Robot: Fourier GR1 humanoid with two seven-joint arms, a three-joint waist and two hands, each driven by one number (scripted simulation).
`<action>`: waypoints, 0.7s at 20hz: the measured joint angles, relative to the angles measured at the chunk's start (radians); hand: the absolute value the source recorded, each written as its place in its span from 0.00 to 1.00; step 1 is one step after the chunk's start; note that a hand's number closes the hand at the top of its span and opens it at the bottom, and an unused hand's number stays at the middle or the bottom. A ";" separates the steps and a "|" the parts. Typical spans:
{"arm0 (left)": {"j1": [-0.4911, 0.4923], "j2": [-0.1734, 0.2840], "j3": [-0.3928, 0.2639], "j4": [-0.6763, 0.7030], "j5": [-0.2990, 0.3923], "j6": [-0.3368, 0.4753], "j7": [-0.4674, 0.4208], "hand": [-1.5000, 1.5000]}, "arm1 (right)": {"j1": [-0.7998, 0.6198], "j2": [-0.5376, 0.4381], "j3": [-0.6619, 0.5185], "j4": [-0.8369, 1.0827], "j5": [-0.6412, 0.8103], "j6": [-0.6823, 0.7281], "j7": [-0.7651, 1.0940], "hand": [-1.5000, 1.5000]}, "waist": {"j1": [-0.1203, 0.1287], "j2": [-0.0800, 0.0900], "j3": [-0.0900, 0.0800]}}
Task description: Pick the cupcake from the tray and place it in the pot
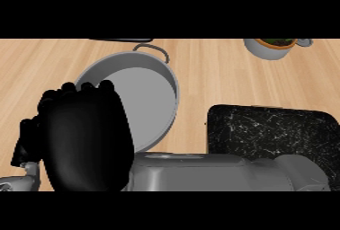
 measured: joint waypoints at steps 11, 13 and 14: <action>0.030 -0.007 0.006 -0.022 -0.003 -0.005 -0.016 0.50 | -0.151 0.006 -0.052 0.403 -0.162 -0.227 -0.150 1.00 | -0.003 0.012 0.000; 0.012 -0.003 0.009 -0.020 -0.001 -0.010 -0.005 0.50 | -0.168 0.007 -0.050 0.480 -0.205 -0.261 -0.194 1.00 | 0.000 0.015 0.000; 0.003 -0.008 0.004 -0.018 -0.003 -0.009 -0.004 0.50 | -0.178 0.008 -0.047 0.521 -0.222 -0.276 -0.214 1.00 | 0.003 0.017 0.000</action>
